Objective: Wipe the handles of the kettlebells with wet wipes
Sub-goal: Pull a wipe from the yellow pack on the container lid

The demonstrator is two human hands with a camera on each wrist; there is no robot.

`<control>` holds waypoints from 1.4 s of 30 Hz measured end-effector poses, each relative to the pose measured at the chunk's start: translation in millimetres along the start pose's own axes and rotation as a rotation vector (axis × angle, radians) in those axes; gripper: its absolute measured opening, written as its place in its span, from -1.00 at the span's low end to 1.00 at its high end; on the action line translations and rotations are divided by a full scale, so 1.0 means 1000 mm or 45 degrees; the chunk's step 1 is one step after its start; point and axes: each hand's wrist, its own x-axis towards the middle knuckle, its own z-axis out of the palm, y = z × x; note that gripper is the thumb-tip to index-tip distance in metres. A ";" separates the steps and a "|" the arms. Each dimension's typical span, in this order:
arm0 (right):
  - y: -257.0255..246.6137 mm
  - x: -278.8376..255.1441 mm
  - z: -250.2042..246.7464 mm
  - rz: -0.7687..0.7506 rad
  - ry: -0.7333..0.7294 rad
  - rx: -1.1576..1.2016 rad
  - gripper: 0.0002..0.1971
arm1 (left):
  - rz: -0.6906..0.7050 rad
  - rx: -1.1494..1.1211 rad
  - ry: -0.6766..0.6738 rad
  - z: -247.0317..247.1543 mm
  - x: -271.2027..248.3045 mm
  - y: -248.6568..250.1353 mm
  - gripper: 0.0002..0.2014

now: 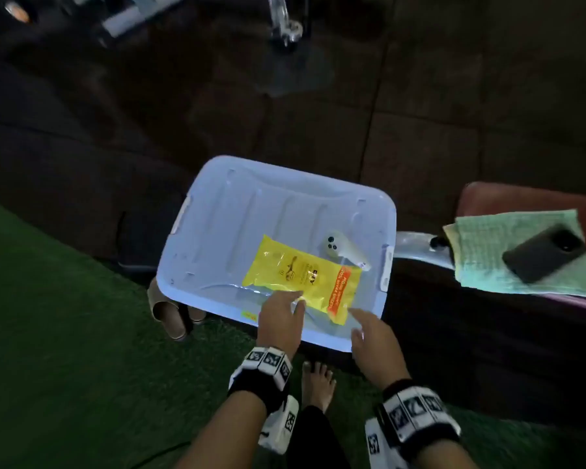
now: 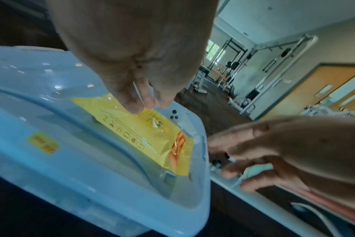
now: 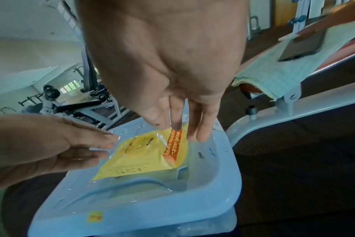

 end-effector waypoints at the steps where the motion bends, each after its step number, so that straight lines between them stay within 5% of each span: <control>1: 0.006 0.020 0.005 -0.025 0.042 -0.028 -0.49 | 0.018 -0.011 0.014 0.008 0.014 -0.001 -0.75; 6: 0.008 0.074 0.019 -0.089 -0.054 -0.359 -0.08 | 0.104 0.298 -0.079 0.038 0.064 0.002 -0.64; 11: 0.023 0.085 0.031 -0.055 -0.163 -0.535 -0.07 | 0.163 0.673 -0.120 0.056 0.075 0.000 -0.50; 14: 0.030 0.086 0.039 -0.085 -0.130 -0.559 -0.06 | 0.148 0.713 -0.071 0.060 0.079 0.004 -0.58; 17: 0.031 0.087 0.044 -0.072 -0.114 -0.579 -0.04 | 0.144 0.707 -0.018 0.062 0.082 0.011 -0.78; 21: 0.029 0.086 0.044 -0.038 -0.136 -0.568 -0.02 | 0.165 0.684 -0.040 0.062 0.085 0.016 -0.81; 26: 0.024 0.086 0.040 0.013 -0.199 -0.555 -0.03 | -0.088 0.215 0.066 0.033 0.090 0.018 -0.80; 29: 0.021 0.088 0.040 0.034 -0.202 -0.562 -0.06 | -0.331 0.005 0.225 0.002 0.098 0.004 -0.78; 32: 0.013 0.093 0.041 0.082 -0.159 -0.568 -0.15 | -0.487 -0.128 0.150 -0.019 0.109 -0.023 -0.78; 38: -0.029 0.110 0.041 -0.074 0.587 -0.435 -0.82 | -0.493 -0.238 0.007 -0.015 0.118 -0.059 -0.63; 42: -0.053 0.131 0.052 -0.251 0.424 -0.443 -0.82 | -0.425 -0.129 -0.018 -0.014 0.115 -0.050 -0.81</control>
